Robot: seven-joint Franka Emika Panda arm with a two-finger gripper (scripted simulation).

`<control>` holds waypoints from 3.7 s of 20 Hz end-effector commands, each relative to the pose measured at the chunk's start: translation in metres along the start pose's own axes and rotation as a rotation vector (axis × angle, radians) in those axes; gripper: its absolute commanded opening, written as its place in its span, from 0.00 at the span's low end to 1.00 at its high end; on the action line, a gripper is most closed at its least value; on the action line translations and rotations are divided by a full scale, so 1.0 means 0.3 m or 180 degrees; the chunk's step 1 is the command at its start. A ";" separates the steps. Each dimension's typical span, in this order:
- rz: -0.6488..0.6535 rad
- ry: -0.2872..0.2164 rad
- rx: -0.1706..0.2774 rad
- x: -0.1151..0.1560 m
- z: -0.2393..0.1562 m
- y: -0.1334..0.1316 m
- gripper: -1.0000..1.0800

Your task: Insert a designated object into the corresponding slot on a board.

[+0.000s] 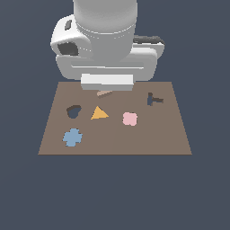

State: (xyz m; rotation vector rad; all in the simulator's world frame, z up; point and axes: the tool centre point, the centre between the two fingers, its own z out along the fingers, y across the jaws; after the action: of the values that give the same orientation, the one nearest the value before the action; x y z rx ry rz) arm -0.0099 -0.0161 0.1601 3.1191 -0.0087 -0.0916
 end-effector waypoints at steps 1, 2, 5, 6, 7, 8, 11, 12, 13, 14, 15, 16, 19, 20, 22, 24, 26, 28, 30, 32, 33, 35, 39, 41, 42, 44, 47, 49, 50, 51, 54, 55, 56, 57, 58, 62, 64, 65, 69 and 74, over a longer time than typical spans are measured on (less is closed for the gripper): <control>0.0000 0.0000 0.0000 0.000 0.000 0.000 0.96; -0.0002 0.0000 0.0000 0.000 0.000 0.000 0.96; -0.0027 0.0004 0.0000 -0.007 0.008 0.001 0.96; -0.0042 0.0006 0.0001 -0.010 0.012 0.001 0.96; -0.0061 0.0009 0.0001 -0.015 0.017 0.002 0.96; -0.0084 0.0013 0.0002 -0.020 0.024 0.002 0.96; -0.0174 0.0026 0.0003 -0.042 0.049 0.006 0.96; -0.0211 0.0032 0.0004 -0.051 0.060 0.007 0.96; -0.0253 0.0038 0.0005 -0.061 0.072 0.009 0.96; -0.0298 0.0045 0.0006 -0.072 0.084 0.011 0.96; -0.0347 0.0053 0.0007 -0.083 0.098 0.014 0.96; -0.0399 0.0061 0.0008 -0.095 0.113 0.017 0.96; -0.0575 0.0088 0.0011 -0.136 0.164 0.028 0.96; -0.0639 0.0097 0.0013 -0.150 0.183 0.033 0.96; -0.0764 0.0117 0.0015 -0.177 0.220 0.043 0.96; -0.0879 0.0134 0.0018 -0.201 0.254 0.053 0.96; -0.0982 0.0150 0.0020 -0.222 0.284 0.063 0.96; -0.1070 0.0163 0.0022 -0.239 0.311 0.073 0.96; -0.1145 0.0175 0.0024 -0.253 0.334 0.082 0.96; -0.1204 0.0184 0.0026 -0.263 0.352 0.089 0.96; -0.1229 0.0187 0.0027 -0.268 0.360 0.092 0.96; -0.1268 0.0193 0.0028 -0.274 0.372 0.097 0.96; -0.1306 0.0198 0.0029 -0.279 0.385 0.103 0.96; -0.1296 0.0194 0.0029 -0.279 0.383 0.103 0.96; -0.1296 0.0194 0.0029 -0.279 0.384 0.103 0.96; -0.1297 0.0195 0.0029 -0.278 0.392 0.103 0.96; -0.1302 0.0196 0.0029 -0.277 0.418 0.103 0.96; -0.1304 0.0197 0.0029 -0.276 0.438 0.103 0.96; -0.1306 0.0198 0.0029 -0.276 0.444 0.103 0.96; -0.1306 0.0198 0.0029 -0.276 0.449 0.103 0.96; -0.1308 0.0198 0.0028 -0.276 0.453 0.103 0.00; -0.1308 0.0198 0.0028 -0.276 0.453 0.103 0.00; -0.1308 0.0198 0.0028 -0.276 0.453 0.103 0.00; -0.1308 0.0198 0.0028 -0.276 0.453 0.103 0.00; -0.1308 0.0198 0.0028 -0.276 0.453 0.103 0.00; -0.1308 0.0198 0.0028 -0.276 0.453 0.103 0.00; -0.1308 0.0198 0.0028 -0.276 0.453 0.103 0.00; -0.1308 0.0198 0.0028 -0.276 0.452 0.103 0.00; -0.1308 0.0198 0.0028 -0.275 0.436 0.103 0.00; -0.1274 0.0197 0.0030 -0.279 0.441 0.101 0.00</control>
State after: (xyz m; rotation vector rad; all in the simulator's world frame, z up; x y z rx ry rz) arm -0.1011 -0.0489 0.0335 3.0793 0.6230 -0.0007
